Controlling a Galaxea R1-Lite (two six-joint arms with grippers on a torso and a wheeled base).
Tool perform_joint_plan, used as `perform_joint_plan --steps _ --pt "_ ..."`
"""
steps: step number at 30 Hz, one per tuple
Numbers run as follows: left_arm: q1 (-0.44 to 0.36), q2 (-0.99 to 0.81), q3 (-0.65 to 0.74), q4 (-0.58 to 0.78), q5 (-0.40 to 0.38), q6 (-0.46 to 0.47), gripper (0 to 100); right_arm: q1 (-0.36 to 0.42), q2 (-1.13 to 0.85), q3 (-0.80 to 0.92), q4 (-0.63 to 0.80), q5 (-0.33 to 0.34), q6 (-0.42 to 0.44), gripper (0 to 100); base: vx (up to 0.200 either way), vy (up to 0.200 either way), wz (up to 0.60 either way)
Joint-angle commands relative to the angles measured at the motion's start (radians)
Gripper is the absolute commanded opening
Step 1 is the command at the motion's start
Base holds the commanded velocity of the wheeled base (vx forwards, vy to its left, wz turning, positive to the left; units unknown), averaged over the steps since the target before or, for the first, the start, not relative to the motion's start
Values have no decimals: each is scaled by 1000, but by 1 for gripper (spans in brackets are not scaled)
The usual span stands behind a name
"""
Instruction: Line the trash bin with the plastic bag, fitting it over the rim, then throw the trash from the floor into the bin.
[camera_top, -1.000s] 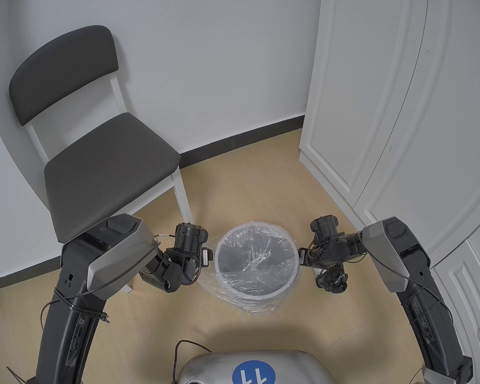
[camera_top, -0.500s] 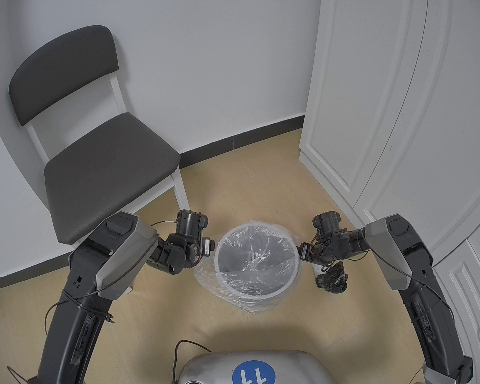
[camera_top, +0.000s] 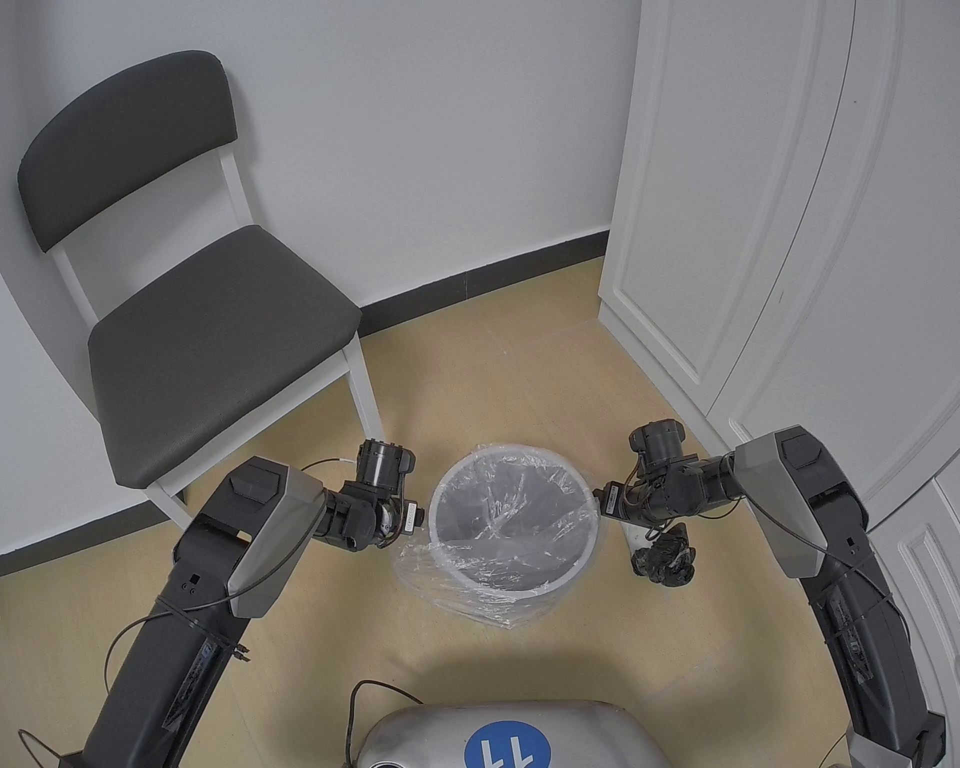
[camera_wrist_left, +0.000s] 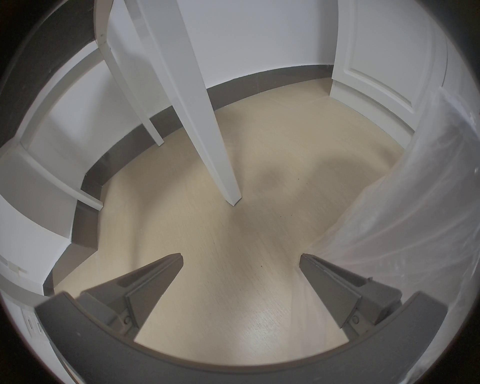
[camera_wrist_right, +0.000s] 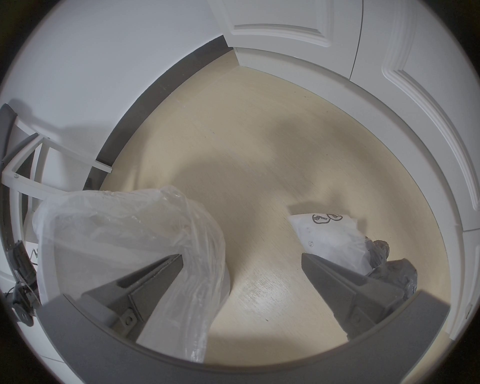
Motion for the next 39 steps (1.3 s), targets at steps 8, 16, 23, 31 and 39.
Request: perform_joint_plan --steps 8,16,23,31,39 --pt "19 20 -4 -70 -2 -16 100 -2 -43 0 -11 -24 1 100 0 0 0" --pt "7 -220 198 -72 -6 -161 100 -42 -201 108 1 -15 -28 100 0 0 0" --pt "-8 -416 422 -99 -9 -218 100 -48 -360 230 24 -14 -70 100 0 0 0" --pt "-42 -559 622 -237 24 -155 100 111 -459 411 -28 -29 -80 100 0 0 0" --pt "-209 -631 733 -279 57 -59 100 97 -586 495 -74 -78 -186 100 0 0 0"
